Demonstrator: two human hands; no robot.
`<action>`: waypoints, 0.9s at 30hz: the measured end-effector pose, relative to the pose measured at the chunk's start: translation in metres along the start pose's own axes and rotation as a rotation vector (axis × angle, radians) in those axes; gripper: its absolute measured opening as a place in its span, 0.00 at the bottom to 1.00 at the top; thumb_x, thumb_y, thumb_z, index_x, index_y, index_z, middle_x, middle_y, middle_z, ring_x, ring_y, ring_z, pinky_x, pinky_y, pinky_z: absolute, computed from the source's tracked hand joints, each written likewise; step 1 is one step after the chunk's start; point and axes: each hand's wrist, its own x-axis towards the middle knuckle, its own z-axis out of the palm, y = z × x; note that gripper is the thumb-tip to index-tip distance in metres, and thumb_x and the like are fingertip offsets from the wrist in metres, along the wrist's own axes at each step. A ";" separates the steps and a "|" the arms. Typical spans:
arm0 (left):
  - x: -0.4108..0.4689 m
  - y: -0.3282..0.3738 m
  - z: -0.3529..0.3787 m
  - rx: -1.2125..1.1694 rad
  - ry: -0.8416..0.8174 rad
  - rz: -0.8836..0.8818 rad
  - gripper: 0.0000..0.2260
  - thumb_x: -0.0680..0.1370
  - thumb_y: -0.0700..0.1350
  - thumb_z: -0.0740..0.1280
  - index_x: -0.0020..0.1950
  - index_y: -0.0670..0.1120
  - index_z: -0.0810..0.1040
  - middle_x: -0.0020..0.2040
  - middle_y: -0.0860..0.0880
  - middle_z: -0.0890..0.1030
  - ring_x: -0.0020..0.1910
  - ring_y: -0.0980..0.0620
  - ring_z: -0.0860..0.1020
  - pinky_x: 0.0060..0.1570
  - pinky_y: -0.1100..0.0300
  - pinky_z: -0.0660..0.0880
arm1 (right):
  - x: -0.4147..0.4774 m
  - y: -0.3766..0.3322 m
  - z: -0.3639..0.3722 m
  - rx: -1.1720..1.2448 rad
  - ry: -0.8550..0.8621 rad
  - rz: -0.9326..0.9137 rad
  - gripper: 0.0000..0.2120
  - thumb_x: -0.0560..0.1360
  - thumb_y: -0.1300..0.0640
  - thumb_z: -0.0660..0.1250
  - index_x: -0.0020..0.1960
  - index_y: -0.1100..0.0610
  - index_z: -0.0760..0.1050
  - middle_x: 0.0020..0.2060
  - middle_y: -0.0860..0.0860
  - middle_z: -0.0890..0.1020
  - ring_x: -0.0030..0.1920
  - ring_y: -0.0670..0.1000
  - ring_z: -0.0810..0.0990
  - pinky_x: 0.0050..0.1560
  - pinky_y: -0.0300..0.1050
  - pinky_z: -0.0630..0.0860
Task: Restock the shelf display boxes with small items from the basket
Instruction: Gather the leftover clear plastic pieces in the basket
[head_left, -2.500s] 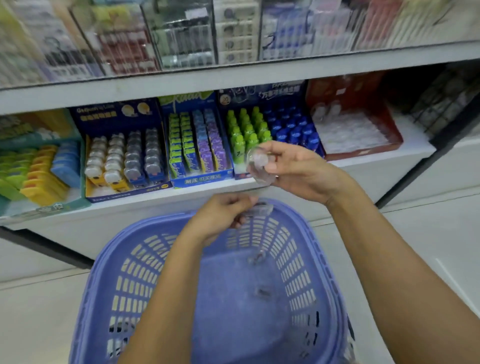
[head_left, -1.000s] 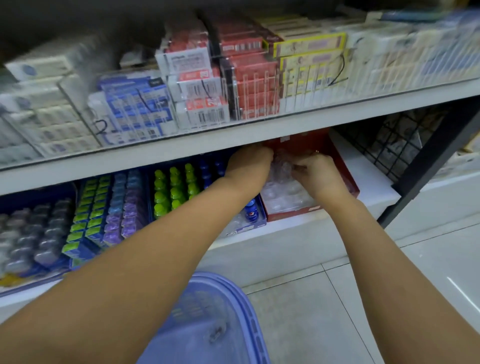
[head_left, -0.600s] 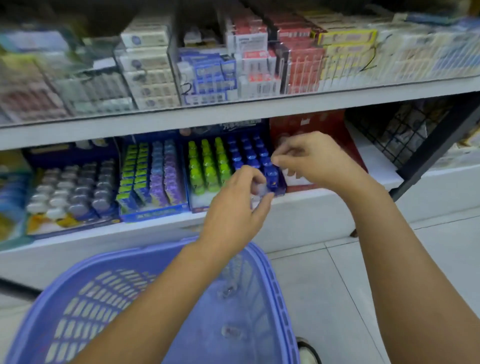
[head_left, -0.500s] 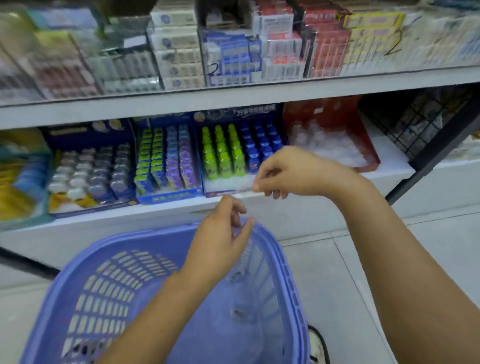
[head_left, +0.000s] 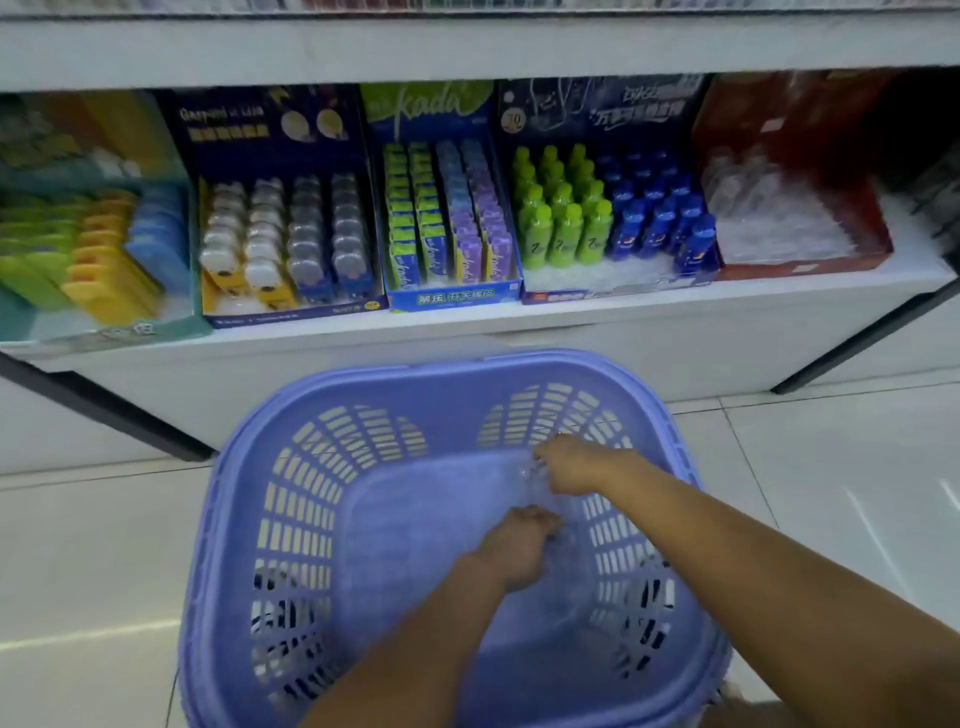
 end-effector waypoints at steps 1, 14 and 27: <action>0.003 -0.004 0.005 0.030 -0.001 0.008 0.22 0.72 0.37 0.64 0.67 0.44 0.73 0.66 0.43 0.74 0.65 0.44 0.71 0.66 0.57 0.64 | 0.005 0.003 0.009 0.001 -0.012 0.014 0.17 0.77 0.62 0.62 0.65 0.60 0.71 0.62 0.60 0.74 0.62 0.59 0.73 0.60 0.48 0.71; 0.012 -0.039 0.016 -0.115 0.065 -0.096 0.12 0.73 0.45 0.67 0.51 0.38 0.77 0.52 0.38 0.79 0.53 0.41 0.76 0.53 0.52 0.70 | 0.049 -0.008 0.051 -0.026 0.223 0.014 0.18 0.82 0.57 0.50 0.71 0.58 0.60 0.71 0.58 0.64 0.63 0.61 0.73 0.57 0.50 0.70; -0.026 -0.040 -0.062 -0.848 0.019 -0.362 0.02 0.75 0.37 0.66 0.47 0.42 0.77 0.29 0.48 0.72 0.26 0.55 0.69 0.29 0.65 0.68 | 0.019 -0.008 -0.005 0.569 0.311 0.075 0.05 0.71 0.60 0.71 0.46 0.58 0.80 0.43 0.56 0.82 0.46 0.54 0.80 0.45 0.42 0.74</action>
